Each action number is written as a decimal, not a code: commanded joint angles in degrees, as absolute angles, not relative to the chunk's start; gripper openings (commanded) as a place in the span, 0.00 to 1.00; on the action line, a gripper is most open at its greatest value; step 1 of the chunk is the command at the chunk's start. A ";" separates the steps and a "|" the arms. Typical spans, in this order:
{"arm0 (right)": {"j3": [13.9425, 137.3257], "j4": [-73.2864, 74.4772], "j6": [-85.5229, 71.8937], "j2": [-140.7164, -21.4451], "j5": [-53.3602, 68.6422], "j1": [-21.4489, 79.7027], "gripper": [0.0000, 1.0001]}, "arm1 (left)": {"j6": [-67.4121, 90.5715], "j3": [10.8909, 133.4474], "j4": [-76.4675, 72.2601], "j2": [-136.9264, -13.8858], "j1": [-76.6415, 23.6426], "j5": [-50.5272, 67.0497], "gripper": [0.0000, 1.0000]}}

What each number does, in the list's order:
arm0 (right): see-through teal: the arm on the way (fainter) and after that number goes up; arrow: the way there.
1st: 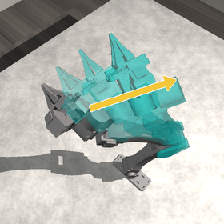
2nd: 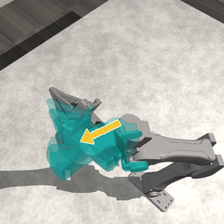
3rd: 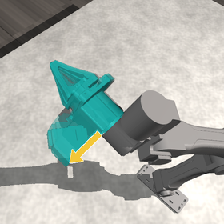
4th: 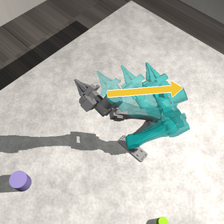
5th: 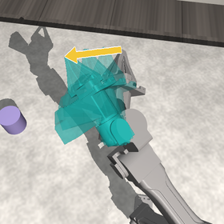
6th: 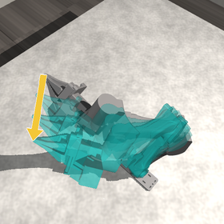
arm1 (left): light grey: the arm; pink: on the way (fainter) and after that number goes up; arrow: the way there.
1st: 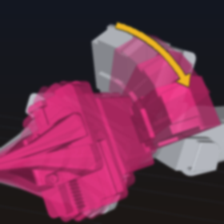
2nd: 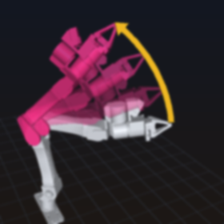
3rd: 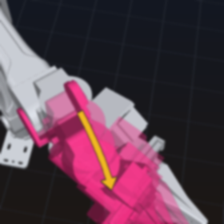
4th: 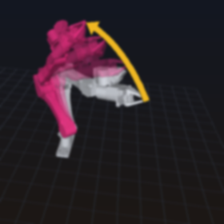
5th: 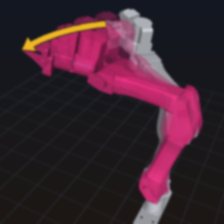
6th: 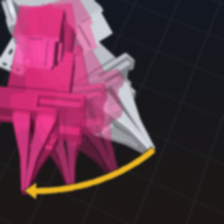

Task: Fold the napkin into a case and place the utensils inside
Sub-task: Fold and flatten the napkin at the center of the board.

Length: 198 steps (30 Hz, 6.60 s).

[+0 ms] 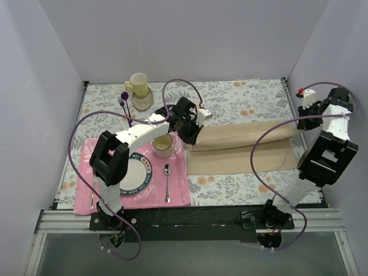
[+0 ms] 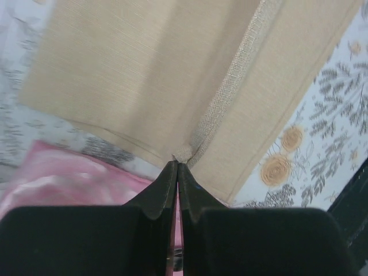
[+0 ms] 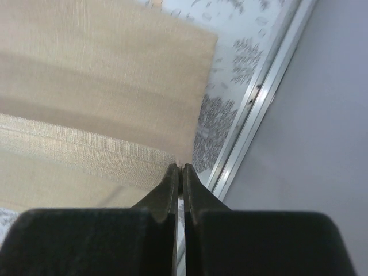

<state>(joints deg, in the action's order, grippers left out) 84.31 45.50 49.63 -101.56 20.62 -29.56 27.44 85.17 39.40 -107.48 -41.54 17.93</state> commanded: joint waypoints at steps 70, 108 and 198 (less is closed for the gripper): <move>67.32 43.32 71.89 -98.44 16.96 -28.39 0.08 | 24.70 72.77 39.99 -104.77 -45.61 24.00 0.00; 67.22 54.92 75.32 -100.99 15.81 -27.77 0.56 | 13.28 80.33 36.21 -111.55 -43.51 21.78 0.33; 62.84 52.38 94.56 -94.83 11.78 -28.65 0.45 | 0.97 68.47 32.52 -103.27 -50.89 16.26 0.04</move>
